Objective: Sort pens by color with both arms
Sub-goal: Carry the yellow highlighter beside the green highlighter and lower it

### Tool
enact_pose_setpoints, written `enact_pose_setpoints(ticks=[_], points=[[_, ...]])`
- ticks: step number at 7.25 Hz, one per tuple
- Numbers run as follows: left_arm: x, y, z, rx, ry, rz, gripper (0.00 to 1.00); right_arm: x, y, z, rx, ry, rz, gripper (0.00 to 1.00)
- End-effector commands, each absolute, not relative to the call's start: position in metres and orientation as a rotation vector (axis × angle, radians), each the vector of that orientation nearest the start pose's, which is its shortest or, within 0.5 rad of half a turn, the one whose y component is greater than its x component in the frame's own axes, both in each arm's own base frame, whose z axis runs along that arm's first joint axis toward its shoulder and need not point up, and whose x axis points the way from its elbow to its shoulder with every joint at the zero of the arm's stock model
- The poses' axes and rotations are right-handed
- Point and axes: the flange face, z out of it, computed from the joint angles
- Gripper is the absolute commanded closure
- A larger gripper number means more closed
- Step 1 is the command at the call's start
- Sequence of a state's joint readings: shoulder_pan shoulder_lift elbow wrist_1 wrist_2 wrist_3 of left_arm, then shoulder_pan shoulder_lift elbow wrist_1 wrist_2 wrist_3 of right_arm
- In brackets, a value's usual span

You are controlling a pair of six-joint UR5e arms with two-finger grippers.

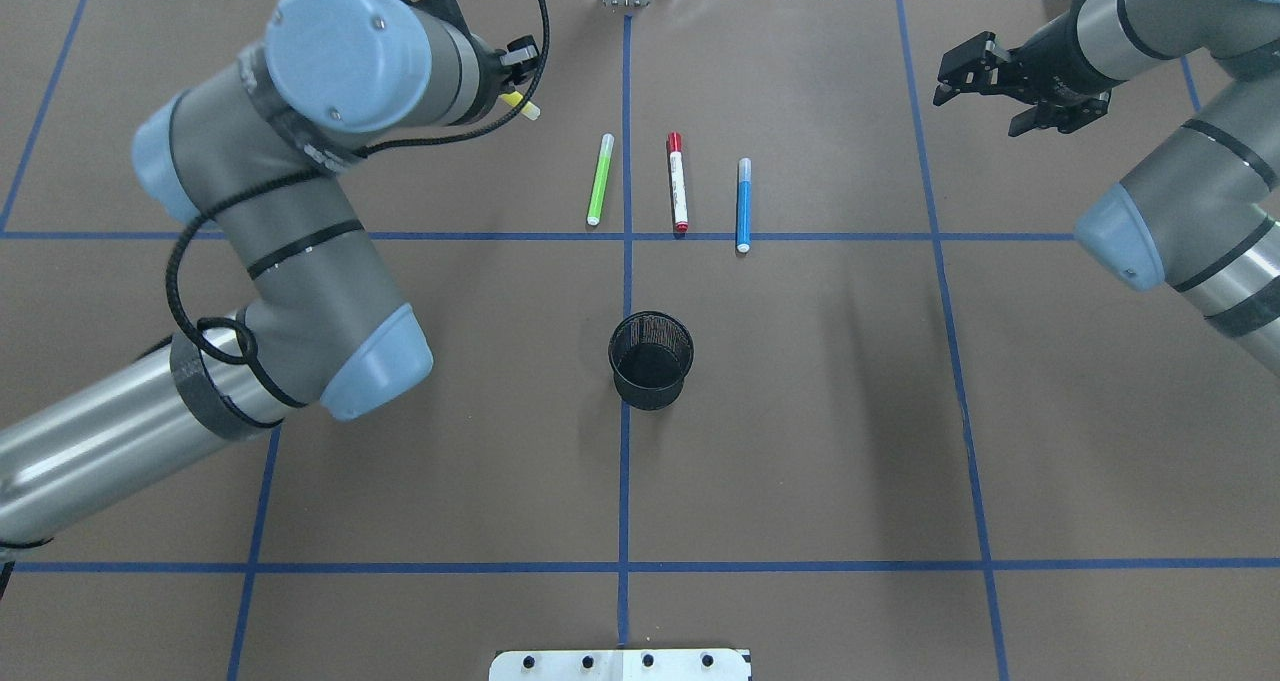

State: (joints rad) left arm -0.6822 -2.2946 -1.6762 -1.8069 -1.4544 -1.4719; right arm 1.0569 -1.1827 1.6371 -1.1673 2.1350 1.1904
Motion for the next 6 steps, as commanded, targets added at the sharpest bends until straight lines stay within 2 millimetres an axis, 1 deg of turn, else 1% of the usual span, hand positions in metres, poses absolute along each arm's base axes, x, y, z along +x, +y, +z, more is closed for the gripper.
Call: enact_pose_setpoints(ticks=[1, 2, 3, 4, 5, 6], points=[[0.463, -0.520, 0.167, 0.607, 0.975, -0.616, 1.00, -0.246, -0.598, 0.365, 0.150, -0.979, 0.379, 0.01], [0.484, -0.520, 0.183, 0.568, 0.959, -0.643, 1.00, -0.246, -0.598, 0.365, 0.150, -0.978, 0.379, 0.01], [0.499, -0.529, 0.198, 0.561, 0.955, -0.650, 1.00, -0.246, -0.598, 0.366, 0.149, -0.978, 0.380, 0.01], [0.501, -0.532, 0.201, 0.565, 0.964, -0.650, 1.00, -0.246, -0.598, 0.366, 0.149, -0.978, 0.380, 0.01], [0.501, -0.544, 0.192, 0.570, 0.957, -0.660, 1.00, -0.246, -0.598, 0.366, 0.149, -0.978, 0.380, 0.01], [0.512, -0.555, 0.197, 0.560, 0.909, -0.666, 1.00, -0.246, -0.598, 0.365, 0.150, -0.979, 0.379, 0.01]])
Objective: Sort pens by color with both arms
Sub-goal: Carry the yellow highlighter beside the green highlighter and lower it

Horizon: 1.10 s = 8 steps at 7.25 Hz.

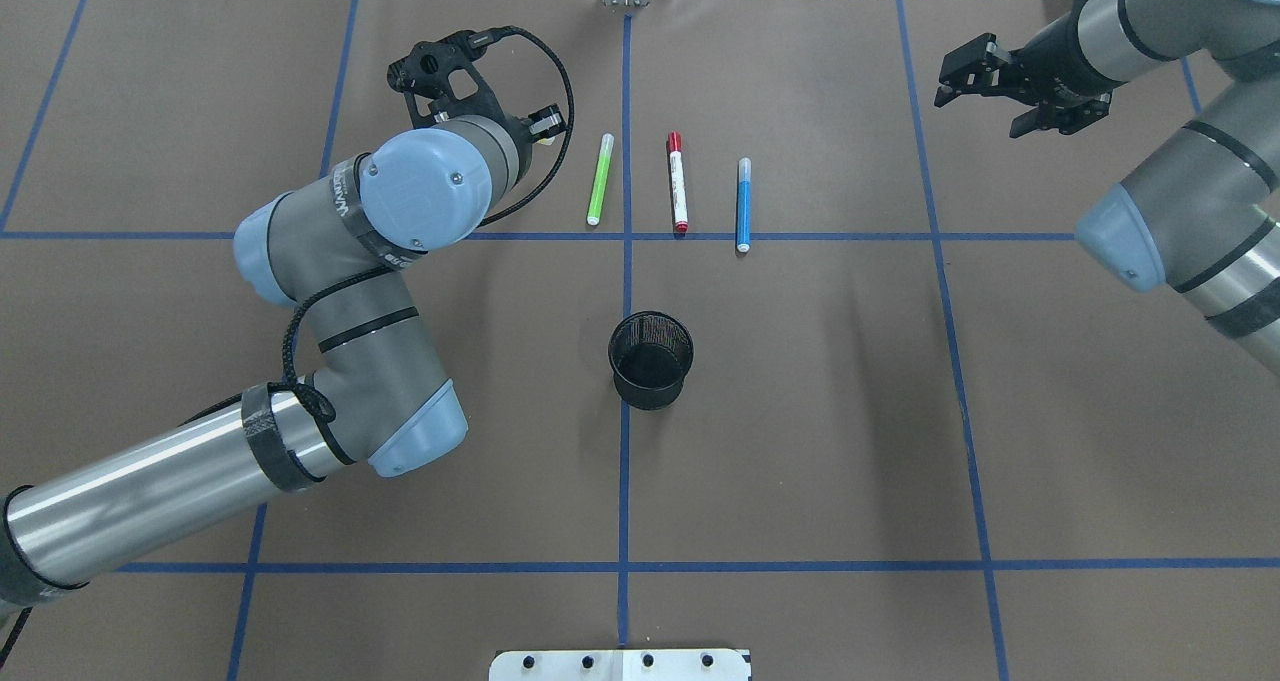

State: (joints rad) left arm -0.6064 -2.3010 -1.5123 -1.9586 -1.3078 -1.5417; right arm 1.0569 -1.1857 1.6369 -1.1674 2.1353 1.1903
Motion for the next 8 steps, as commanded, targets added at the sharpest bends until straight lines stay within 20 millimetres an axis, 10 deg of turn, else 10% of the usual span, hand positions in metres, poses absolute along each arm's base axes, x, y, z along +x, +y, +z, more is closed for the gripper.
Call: enact_pose_setpoints(ticks=[1, 8], points=[[0.512, -0.561, 0.206, 0.581, 0.883, -0.687, 1.00, -0.245, -0.597, 0.363, 0.155, -0.981, 0.378, 0.01], [0.544, -0.566, 0.242, 0.691, 0.936, -0.807, 1.00, -0.244, -0.594, 0.360, 0.158, -0.985, 0.378, 0.01]])
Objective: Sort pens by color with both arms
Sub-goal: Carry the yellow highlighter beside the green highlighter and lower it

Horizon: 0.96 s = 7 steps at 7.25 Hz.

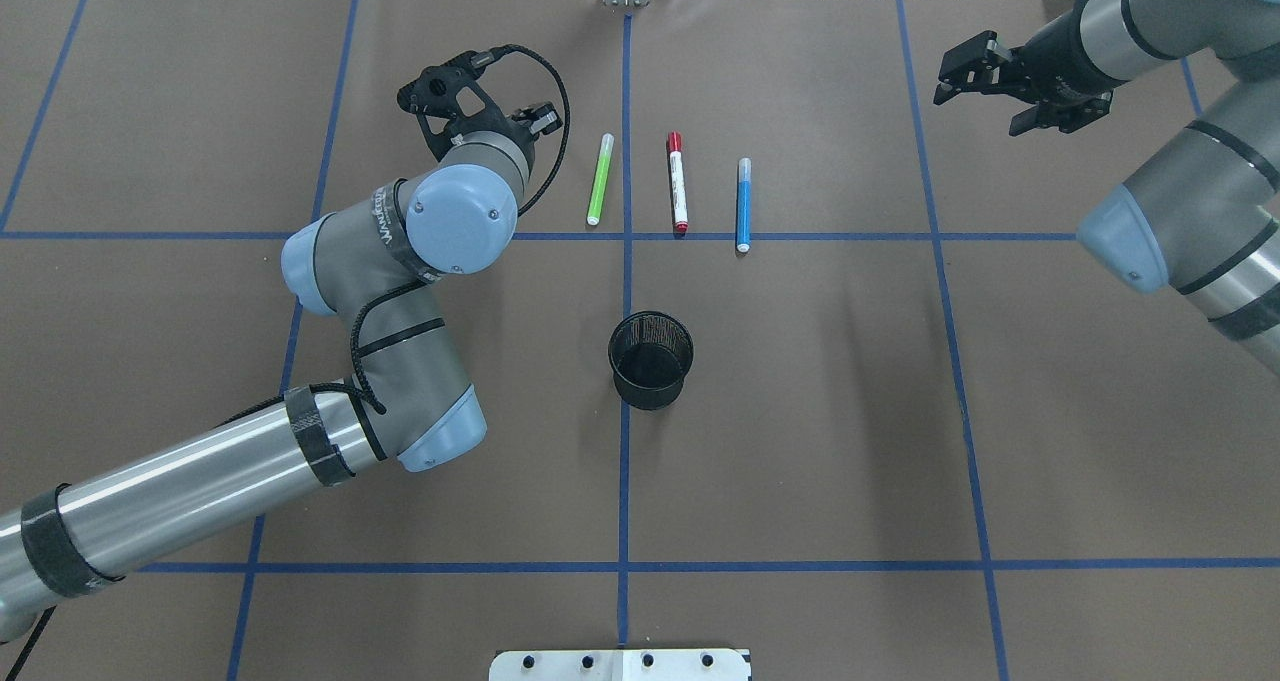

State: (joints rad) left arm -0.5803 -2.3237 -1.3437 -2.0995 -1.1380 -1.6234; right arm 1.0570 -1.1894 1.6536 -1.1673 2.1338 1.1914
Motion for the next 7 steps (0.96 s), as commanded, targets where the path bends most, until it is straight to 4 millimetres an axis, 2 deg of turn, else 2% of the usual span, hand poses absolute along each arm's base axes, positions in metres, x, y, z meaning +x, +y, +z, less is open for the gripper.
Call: enact_pose_setpoints(ticks=[1, 5, 7], points=[[0.545, -0.564, 0.241, 0.699, 0.944, -0.812, 1.00, -0.243, -0.595, 0.362, 0.157, -0.983, 0.379, 0.01], [0.554, -0.555, 0.243, 0.692, 0.942, -0.791, 0.98, -0.243, -0.594, 0.363, 0.157, -0.981, 0.379, 0.01], [0.556, -0.553, 0.243, 0.690, 0.939, -0.782, 0.52, -0.243, -0.595, 0.364, 0.156, -0.980, 0.379, 0.01]])
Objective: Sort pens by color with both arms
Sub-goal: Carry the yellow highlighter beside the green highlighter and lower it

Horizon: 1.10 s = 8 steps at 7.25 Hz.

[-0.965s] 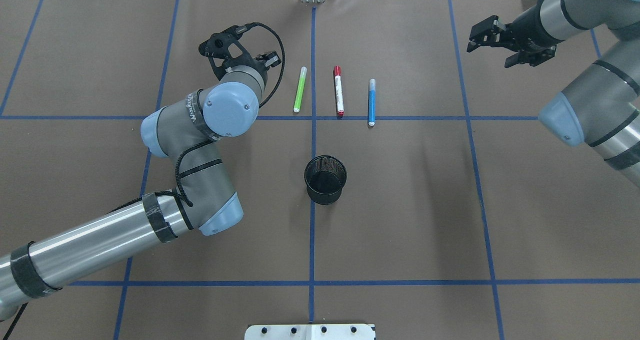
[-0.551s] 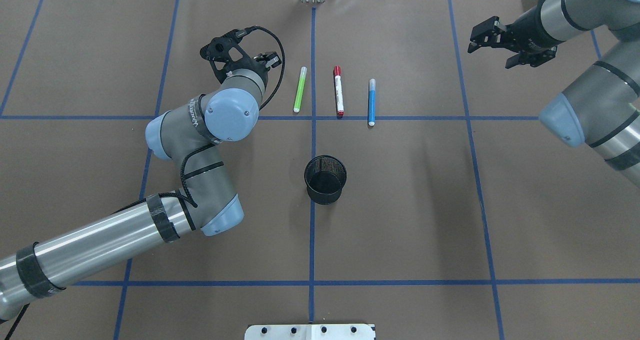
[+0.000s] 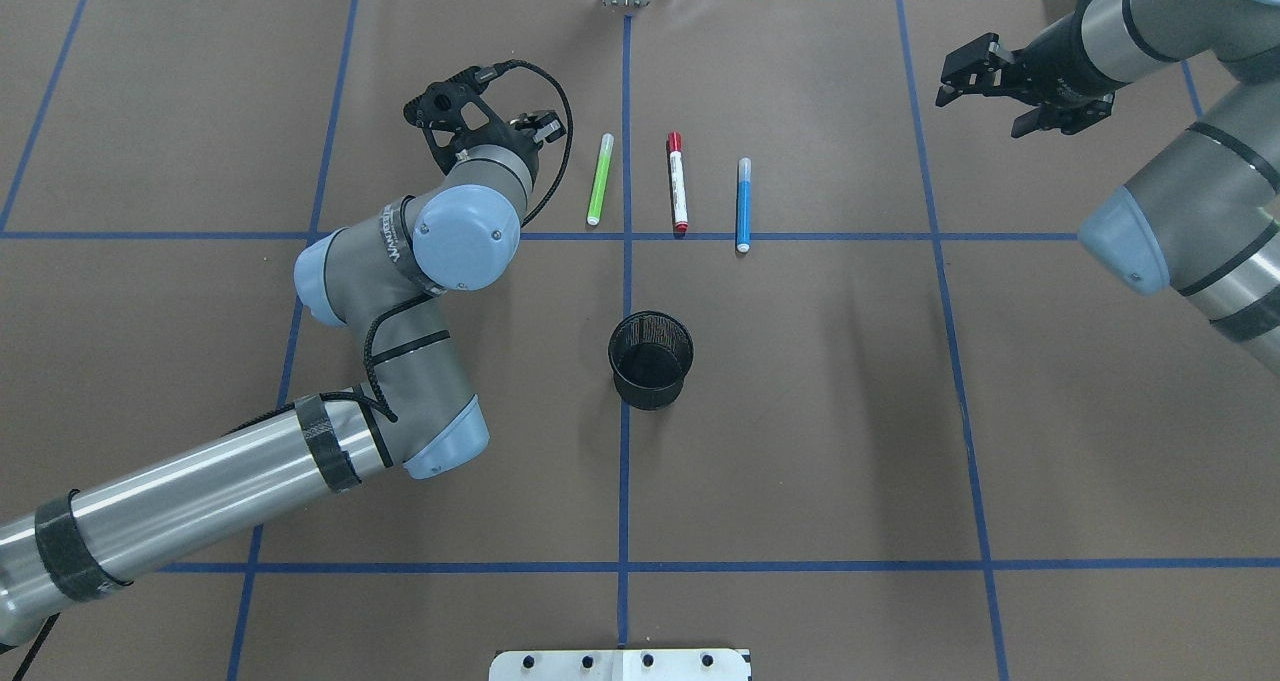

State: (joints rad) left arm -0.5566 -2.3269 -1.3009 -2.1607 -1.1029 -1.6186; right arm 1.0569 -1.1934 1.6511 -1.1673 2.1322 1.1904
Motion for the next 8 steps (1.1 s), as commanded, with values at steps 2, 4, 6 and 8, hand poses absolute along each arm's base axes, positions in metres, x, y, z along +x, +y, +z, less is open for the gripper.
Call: enact_pose_setpoints(ticks=[2, 4, 6, 8], points=[[0.560, -0.550, 0.242, 0.684, 0.938, -0.774, 0.01, -0.244, -0.595, 0.365, 0.154, -0.978, 0.380, 0.01], [0.557, -0.546, 0.227, 0.684, 0.964, -0.774, 0.01, -0.244, -0.594, 0.366, 0.153, -0.979, 0.380, 0.01], [0.538, -0.534, 0.204, 0.629, 0.990, -0.720, 0.01, -0.244, -0.595, 0.360, 0.156, -0.986, 0.372, 0.01], [0.481, -0.528, 0.208, 0.607, 0.876, -0.513, 0.01, -0.239, -0.598, 0.357, 0.165, -0.986, 0.376, 0.01]])
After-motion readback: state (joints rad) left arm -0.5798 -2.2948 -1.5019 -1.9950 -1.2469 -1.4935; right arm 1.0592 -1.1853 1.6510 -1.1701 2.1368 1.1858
